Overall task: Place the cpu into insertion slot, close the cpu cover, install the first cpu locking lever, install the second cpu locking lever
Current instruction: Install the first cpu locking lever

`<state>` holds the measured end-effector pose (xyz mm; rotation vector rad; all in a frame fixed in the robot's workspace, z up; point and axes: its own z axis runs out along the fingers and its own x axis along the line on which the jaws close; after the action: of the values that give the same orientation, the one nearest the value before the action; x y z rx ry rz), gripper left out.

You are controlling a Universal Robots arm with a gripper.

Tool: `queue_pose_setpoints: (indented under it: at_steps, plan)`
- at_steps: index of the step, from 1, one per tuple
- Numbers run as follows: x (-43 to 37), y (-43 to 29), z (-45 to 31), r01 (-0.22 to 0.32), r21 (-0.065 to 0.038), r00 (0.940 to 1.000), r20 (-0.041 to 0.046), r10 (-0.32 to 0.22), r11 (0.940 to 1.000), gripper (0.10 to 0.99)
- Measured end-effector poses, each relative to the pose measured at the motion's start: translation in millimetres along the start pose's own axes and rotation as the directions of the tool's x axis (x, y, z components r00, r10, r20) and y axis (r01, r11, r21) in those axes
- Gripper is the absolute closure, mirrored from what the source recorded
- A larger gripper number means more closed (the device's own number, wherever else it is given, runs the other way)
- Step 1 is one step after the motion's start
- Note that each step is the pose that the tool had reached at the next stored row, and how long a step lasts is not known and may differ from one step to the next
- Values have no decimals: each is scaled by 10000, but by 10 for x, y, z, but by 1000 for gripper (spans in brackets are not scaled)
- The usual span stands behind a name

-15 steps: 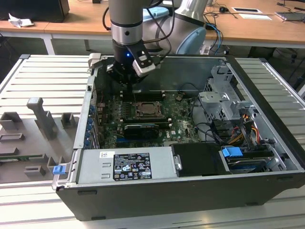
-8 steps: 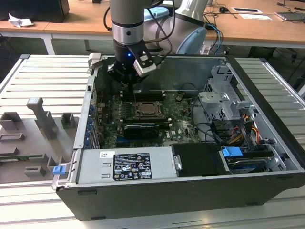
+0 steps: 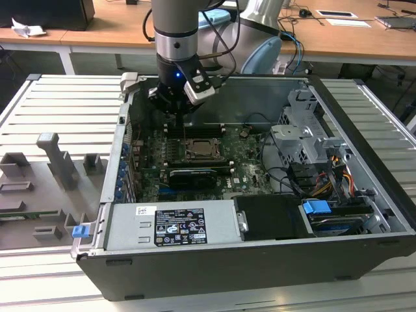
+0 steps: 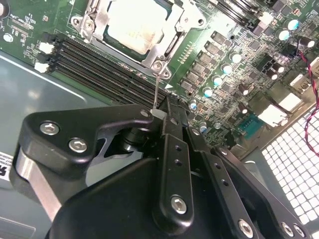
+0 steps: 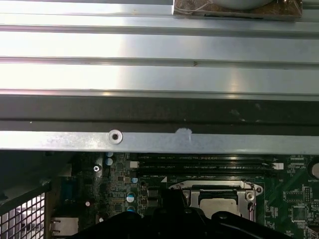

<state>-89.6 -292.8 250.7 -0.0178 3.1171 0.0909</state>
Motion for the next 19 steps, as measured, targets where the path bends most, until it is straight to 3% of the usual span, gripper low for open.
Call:
queue_pose_setpoints:
  at_steps: [19]
  plan:
    - [-96,-1,3,-1,0,10000,0,1,10000,980]
